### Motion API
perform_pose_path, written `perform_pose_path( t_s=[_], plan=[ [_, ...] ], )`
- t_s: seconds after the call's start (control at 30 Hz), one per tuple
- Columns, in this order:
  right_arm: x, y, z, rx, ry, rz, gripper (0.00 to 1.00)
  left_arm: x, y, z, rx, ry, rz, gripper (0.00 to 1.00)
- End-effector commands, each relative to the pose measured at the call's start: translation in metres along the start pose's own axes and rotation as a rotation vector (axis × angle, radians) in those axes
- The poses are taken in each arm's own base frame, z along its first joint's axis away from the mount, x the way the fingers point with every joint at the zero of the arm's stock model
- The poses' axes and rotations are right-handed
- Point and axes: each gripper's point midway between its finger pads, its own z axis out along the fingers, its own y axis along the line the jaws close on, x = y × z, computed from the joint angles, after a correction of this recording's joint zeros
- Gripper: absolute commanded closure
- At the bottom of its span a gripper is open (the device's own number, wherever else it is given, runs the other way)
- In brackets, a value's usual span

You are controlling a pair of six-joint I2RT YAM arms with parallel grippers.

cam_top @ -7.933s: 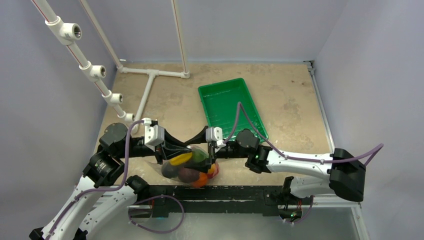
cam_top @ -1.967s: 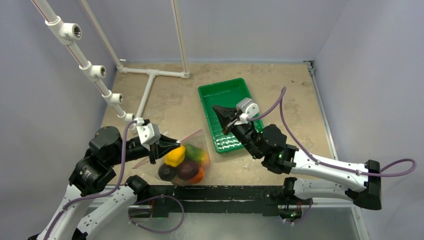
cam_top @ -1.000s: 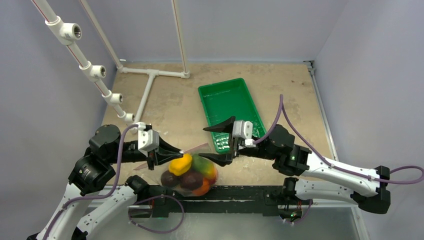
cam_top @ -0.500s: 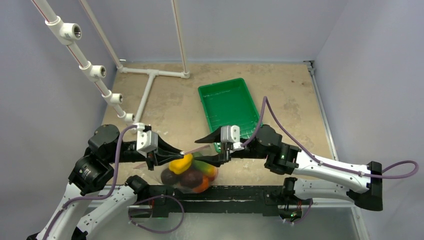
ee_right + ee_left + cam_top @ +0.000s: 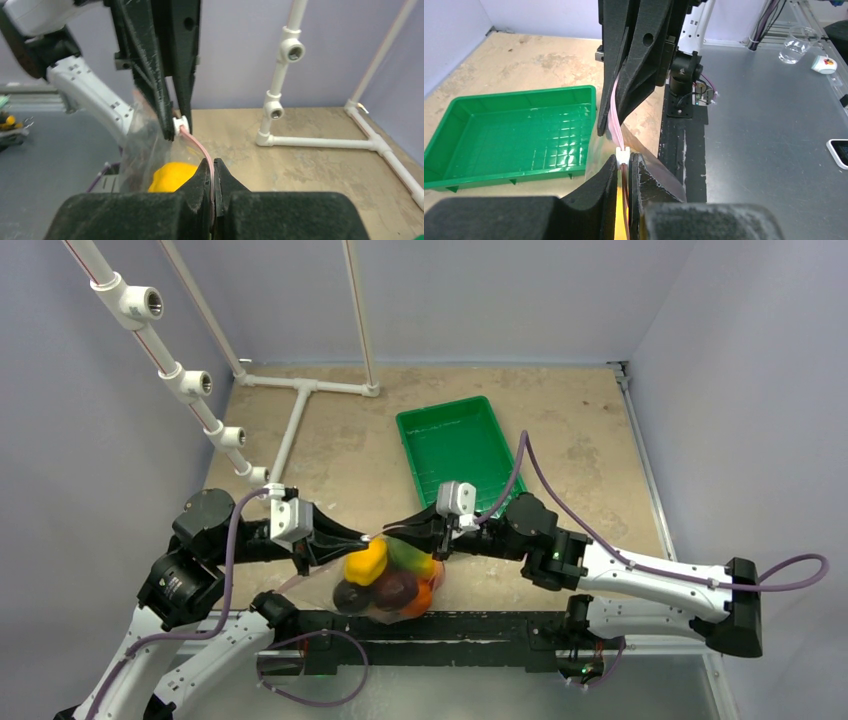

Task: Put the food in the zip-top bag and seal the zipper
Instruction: Zip the zipper food storage bag at the center of the board.

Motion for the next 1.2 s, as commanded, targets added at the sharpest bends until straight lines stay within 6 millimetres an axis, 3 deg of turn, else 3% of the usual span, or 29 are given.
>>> perform_pose_path(
  t_s=[0.0,0.2,0.33,0.53,0.83,1.17],
  plan=[
    [-0.033,-0.053,-0.004,0.3,-0.13,0.037,1.0,-0.015,-0.008,-0.002,0.027,-0.061,0.035,1.0],
    [-0.043,-0.087,-0.015,0.525,-0.265,0.134,1.0,-0.016,-0.008,-0.002,0.026,-0.068,0.002,1.0],
    [-0.036,-0.106,-0.021,0.688,-0.308,0.166,1.0,-0.017,-0.007,0.0,0.025,-0.078,-0.004,1.0],
    [-0.04,-0.12,-0.03,0.864,-0.388,0.182,1.0,-0.018,-0.007,0.001,0.027,-0.081,-0.011,1.0],
    [-0.027,-0.134,-0.035,1.047,-0.435,0.2,1.0,-0.018,-0.007,-0.001,0.019,-0.084,-0.014,1.0],
    [-0.034,-0.144,-0.045,1.162,-0.488,0.173,1.0,-0.02,-0.009,-0.004,0.006,-0.097,-0.025,1.0]
  ],
)
